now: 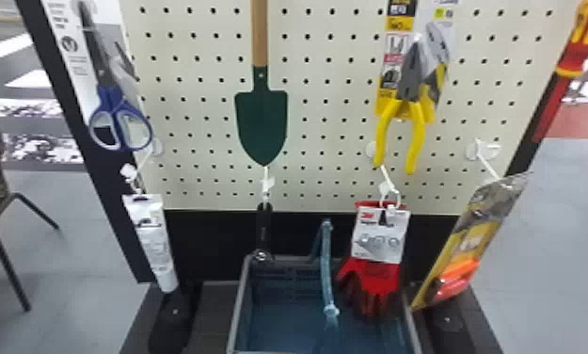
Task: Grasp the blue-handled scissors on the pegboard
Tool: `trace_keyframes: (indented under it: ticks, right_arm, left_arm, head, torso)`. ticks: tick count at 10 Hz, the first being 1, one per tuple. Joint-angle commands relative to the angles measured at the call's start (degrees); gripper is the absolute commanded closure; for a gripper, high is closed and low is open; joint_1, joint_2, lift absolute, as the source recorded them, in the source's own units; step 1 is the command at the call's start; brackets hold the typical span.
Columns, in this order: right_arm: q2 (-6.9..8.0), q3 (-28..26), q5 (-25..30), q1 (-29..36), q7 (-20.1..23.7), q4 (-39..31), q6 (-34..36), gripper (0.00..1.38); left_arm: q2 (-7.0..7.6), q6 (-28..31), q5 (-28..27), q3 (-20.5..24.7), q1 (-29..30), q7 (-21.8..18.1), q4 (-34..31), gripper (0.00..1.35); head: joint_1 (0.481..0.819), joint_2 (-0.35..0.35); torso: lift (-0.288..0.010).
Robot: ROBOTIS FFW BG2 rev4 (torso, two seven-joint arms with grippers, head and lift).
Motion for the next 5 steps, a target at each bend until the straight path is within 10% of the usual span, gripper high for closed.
trace_keyframes:
  ticks: [1,5]
  right_arm:
    - [0.00,0.0,0.0,0.1,0.0,0.1,0.0,0.16]
    - [0.09,0.0,0.0,0.2,0.0,0.1,0.0,0.16]
  left_arm:
    - [-0.15,0.0,0.1,0.0,0.1,0.0,0.0,0.12]
    - [-0.15,0.1,0.1,0.0,0.1,0.0,0.0,0.12]
  head:
    - [0.549,0.000]
    - [0.549,0.000]
  torso:
    - [-0.100]
    - [-0.100]
